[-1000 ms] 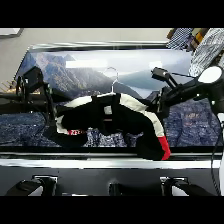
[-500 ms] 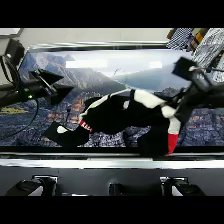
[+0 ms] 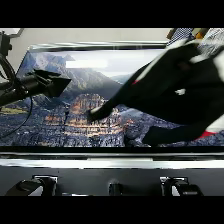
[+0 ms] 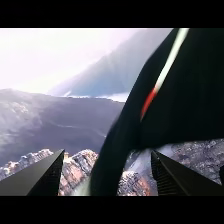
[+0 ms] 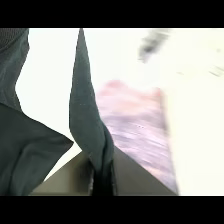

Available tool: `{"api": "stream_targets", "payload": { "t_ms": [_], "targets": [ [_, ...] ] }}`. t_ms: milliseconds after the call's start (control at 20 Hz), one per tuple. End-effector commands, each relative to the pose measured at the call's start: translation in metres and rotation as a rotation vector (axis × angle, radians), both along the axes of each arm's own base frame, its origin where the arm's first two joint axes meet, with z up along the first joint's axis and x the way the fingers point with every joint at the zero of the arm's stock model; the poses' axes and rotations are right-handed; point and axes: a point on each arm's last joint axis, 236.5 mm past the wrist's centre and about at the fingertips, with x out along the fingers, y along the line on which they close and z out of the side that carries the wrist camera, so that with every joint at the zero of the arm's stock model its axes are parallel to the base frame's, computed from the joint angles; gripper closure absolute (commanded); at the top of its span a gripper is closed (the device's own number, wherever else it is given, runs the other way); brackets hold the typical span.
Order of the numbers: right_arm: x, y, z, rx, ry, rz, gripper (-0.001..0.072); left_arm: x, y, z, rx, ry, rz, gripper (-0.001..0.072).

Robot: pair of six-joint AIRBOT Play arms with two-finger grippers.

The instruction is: Fold the clothes and pants, and hang the long-sleeved shirts on hangers.

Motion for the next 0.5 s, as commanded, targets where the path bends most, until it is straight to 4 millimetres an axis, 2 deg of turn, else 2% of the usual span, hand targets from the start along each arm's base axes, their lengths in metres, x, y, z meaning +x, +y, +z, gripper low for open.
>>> {"api": "stream_targets", "payload": {
  "t_ms": [0, 150, 350, 450],
  "targets": [
    [-0.051, -0.074, 0.051, -0.04, -0.218, -0.385, 0.0679, -0.004, -0.002, -0.003, -0.006, 0.028, -0.009, 0.0089],
    [-0.061, -0.1, 0.072, -0.058, -0.279, -0.556, 0.0679, -0.006, -0.003, -0.005, -0.003, 0.036, -0.017, 0.009],
    [-0.047, -0.118, 0.106, -0.12, -0.342, -0.679, 0.0679, -0.009, -0.004, -0.008, 0.002, 0.048, -0.028, 0.009],
    [-0.038, -0.124, 0.132, -0.154, -0.416, -0.73, 0.0679, -0.01, -0.005, -0.009, 0.004, 0.052, -0.032, 0.009]
  ]
}}
